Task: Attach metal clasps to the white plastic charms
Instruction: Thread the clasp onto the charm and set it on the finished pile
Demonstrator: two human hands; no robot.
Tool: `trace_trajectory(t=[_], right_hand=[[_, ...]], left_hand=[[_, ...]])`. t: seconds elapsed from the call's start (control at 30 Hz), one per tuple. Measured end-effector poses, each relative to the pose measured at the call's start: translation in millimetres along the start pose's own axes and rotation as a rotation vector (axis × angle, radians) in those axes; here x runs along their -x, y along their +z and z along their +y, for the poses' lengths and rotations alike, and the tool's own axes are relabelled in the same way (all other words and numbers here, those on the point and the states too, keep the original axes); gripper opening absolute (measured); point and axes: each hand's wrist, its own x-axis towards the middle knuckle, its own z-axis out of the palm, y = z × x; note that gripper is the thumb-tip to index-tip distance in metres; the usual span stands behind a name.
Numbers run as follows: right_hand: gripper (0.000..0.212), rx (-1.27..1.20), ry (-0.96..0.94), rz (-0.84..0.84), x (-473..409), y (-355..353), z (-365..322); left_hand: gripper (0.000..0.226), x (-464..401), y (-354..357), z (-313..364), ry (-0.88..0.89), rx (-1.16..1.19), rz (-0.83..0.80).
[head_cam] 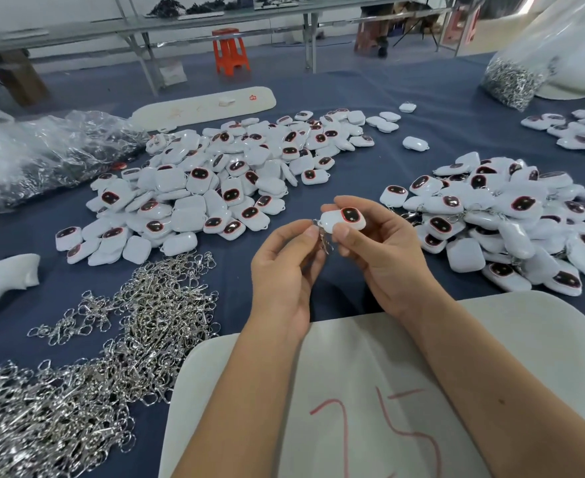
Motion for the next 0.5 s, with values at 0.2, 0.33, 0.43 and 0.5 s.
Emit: trace_trajectory(t=[0.2,0.33,0.43,0.5], right_hand=[[0.035,0.086,-0.047,0.004,1.2,1.6,2.1],[0.028,0.122,-0.061,-0.013,1.3,1.4,3.7],[0.027,0.139,-0.062,-0.016,1.9,1.5,4.1],[0.026,0.137,-0.058,-0.007,2.1,1.3,3.7]], left_hand=[[0.017,0.0,3.1,-4.8,0.074,0.045,0.030],[0.019,-1.8,3.4,-4.8,0.116,0.060,0.034],[0.020,-3.7,3.5,-6.0,0.166,0.009,0.061],[0.021,-5.4,2.4,-7.3,0.225,-0.063,0.088]])
